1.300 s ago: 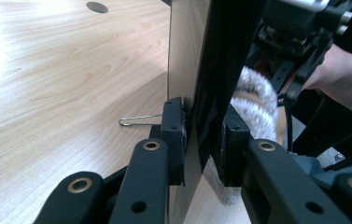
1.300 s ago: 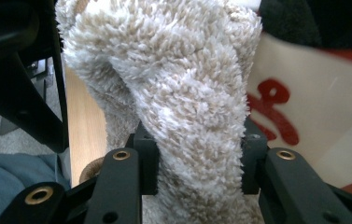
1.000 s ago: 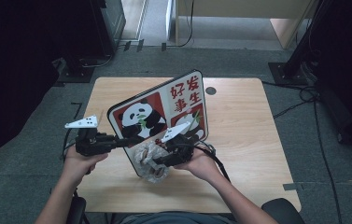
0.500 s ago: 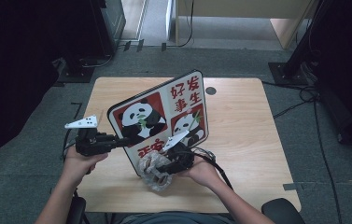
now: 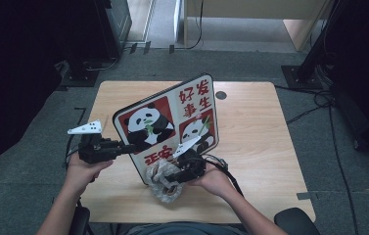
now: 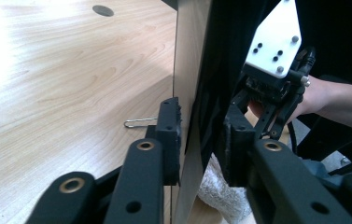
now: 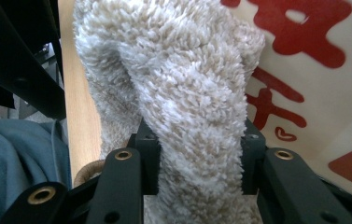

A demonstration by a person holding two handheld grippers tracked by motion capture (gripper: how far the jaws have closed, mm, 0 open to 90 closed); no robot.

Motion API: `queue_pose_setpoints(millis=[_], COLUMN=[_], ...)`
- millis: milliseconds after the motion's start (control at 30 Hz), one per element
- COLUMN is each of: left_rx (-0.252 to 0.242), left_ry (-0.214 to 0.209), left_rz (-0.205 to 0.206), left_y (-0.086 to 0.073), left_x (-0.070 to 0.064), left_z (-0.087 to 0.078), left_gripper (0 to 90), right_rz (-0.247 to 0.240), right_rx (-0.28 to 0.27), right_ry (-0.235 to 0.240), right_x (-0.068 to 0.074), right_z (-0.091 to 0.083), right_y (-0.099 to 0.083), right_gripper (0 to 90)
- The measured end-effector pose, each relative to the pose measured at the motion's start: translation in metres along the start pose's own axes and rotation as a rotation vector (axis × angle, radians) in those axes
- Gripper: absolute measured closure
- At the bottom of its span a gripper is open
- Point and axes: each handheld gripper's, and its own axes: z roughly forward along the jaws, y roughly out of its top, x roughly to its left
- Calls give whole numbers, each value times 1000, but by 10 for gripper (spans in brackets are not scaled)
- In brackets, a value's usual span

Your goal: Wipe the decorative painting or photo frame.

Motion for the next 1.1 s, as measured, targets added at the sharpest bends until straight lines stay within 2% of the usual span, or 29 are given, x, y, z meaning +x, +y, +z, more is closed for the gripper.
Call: queue_pose_setpoints(millis=[200,633,867,1000,1100], left_rx=[16,38,28,5,6], left_ry=[-4,-6,-4,-24,-22], left_rz=[-2,9,4,1,5], left_y=[0,-3,-6,-8,-10], left_x=[1,-1,-1,0,1], left_z=[-2,-10,-17,-22,-26], left_gripper=[675,674,680,689,692], right_rz=[-3,36,17,17,-6], right_rx=[-22,-84,-92,-95,-101], right_ry=[-4,-5,-4,4,-3], right_x=[4,11,22,26,29], right_z=[-8,-35,-49,-59,-65], right_y=[6,26,48,64,75], right_gripper=[635,640,640,638,638])
